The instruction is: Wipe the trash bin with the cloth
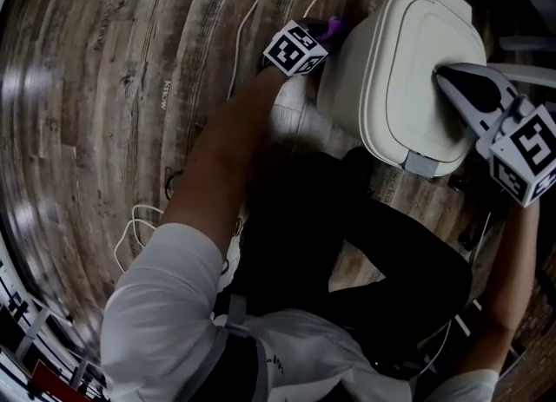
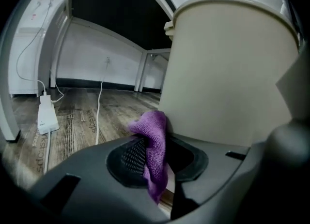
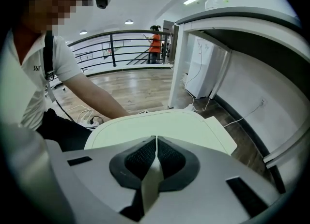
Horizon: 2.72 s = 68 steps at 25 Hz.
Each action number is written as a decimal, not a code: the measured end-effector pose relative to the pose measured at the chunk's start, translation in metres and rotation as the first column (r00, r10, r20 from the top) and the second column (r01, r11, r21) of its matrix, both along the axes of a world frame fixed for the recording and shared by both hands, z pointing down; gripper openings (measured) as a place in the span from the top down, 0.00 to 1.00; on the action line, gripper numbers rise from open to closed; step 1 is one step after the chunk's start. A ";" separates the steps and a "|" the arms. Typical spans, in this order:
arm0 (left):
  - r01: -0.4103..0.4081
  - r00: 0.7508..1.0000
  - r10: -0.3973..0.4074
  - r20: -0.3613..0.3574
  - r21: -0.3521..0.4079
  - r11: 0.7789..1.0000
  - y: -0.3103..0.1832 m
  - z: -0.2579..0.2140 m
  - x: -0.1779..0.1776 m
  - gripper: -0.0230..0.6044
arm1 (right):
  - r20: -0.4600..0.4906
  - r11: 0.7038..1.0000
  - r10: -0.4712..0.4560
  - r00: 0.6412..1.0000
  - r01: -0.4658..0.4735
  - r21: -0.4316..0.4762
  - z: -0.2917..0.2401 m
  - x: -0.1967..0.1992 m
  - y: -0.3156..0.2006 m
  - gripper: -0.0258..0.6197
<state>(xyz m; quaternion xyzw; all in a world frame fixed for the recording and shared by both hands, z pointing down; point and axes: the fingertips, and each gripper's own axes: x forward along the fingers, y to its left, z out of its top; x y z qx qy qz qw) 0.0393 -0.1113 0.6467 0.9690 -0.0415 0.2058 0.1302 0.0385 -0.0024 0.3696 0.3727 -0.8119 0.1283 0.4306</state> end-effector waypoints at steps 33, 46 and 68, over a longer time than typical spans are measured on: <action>-0.155 0.986 0.156 -0.055 0.020 0.988 0.150 0.024 -0.083 0.83 | 0.017 0.996 0.075 0.997 -0.076 0.057 0.003 0.006 0.003 0.94; -0.237 0.972 0.237 0.007 0.045 0.970 0.188 0.040 -0.113 0.83 | 0.018 0.995 0.076 0.997 -0.077 0.066 0.006 -0.001 0.002 0.94; -0.027 0.975 0.038 0.217 -0.053 0.998 0.038 0.095 -0.031 0.83 | 0.132 0.994 0.042 0.990 -0.055 0.095 0.000 0.001 0.003 0.94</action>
